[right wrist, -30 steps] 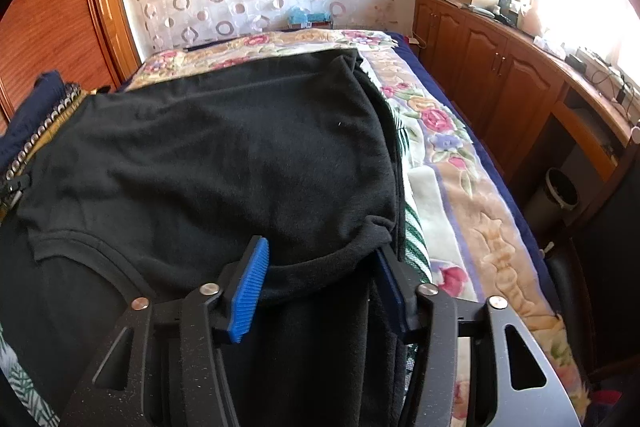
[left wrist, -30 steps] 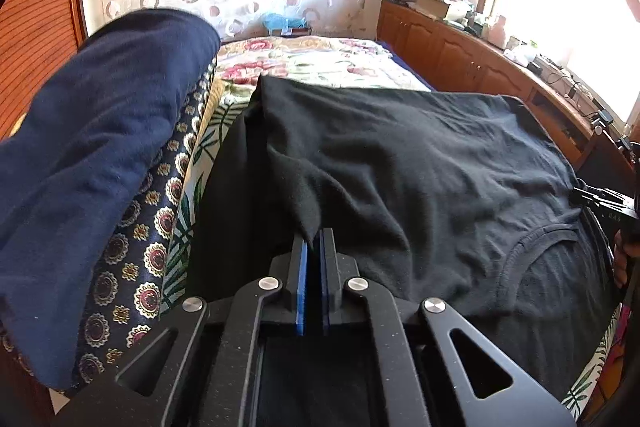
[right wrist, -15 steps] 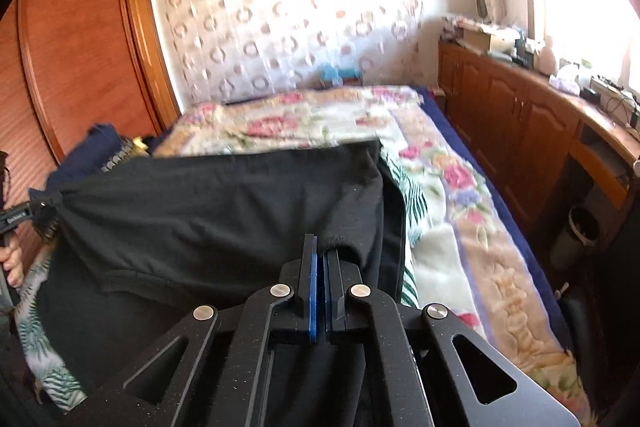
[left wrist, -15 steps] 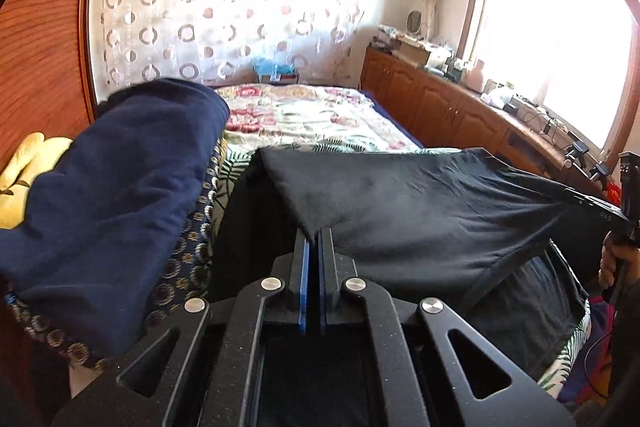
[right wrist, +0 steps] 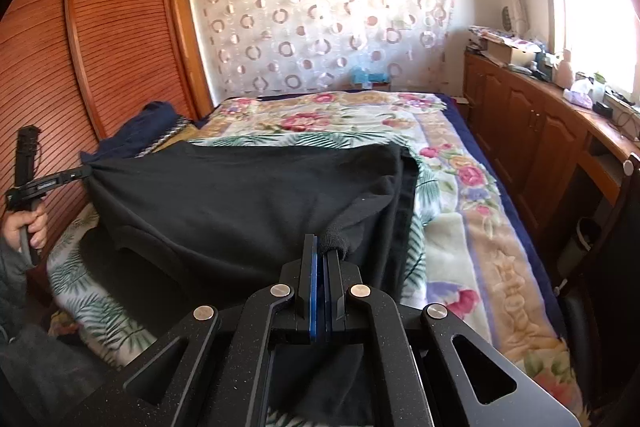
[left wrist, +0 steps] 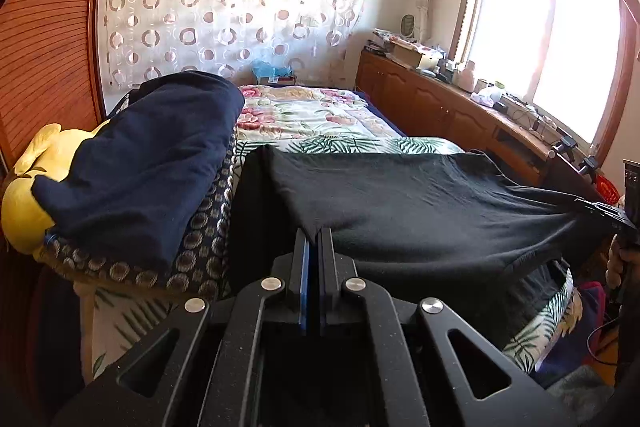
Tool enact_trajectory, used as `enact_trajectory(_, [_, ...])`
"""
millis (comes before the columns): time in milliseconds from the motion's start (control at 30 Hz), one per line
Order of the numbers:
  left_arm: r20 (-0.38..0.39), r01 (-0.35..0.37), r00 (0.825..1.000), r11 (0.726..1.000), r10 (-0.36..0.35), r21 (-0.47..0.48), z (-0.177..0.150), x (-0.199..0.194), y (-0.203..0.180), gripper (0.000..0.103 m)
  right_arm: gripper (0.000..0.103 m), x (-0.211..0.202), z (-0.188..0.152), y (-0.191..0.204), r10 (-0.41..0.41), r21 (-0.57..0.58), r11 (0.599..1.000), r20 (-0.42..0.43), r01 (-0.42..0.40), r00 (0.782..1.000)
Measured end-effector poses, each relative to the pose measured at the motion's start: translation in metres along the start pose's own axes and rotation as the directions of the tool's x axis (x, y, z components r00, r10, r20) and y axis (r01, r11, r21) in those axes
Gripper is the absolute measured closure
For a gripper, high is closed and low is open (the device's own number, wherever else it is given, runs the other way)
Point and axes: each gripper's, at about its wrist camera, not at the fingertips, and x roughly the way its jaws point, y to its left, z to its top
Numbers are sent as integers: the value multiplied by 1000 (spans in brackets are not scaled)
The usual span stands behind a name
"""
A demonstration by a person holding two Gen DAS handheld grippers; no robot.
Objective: Fold small clothes
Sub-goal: 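Lift the gripped edge with both tools and fold it over the shirt, then lower the fold and open both tools to release the shirt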
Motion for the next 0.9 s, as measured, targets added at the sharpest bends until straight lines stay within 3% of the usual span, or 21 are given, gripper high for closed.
enact_trajectory(367, [-120,-62,991,998,63,7,-40,27,5,99,101,35,-24,-12,-10,29,999,-155,15,988])
enact_trajectory(633, [-131,-79,988,996,82,31,-46,29,0,95,100,34,-11,-7,-32,11,999,-159,34,987])
enact_trajectory(733, [-125,-76,989,997,78,24,-47,26,0,88,96,28,-5,-4,-38,-4,999,-145,38,989])
enact_trajectory(833, [-105,-78,991,997,80,28,-45,20,0,71,85,23,2,-1,-48,-29,999,-138,45,989])
enact_trajectory(900, [-96,-84,992,996,87,39,-43,18,-1,63,65,20,2,2,-44,-39,998,-131,40,990])
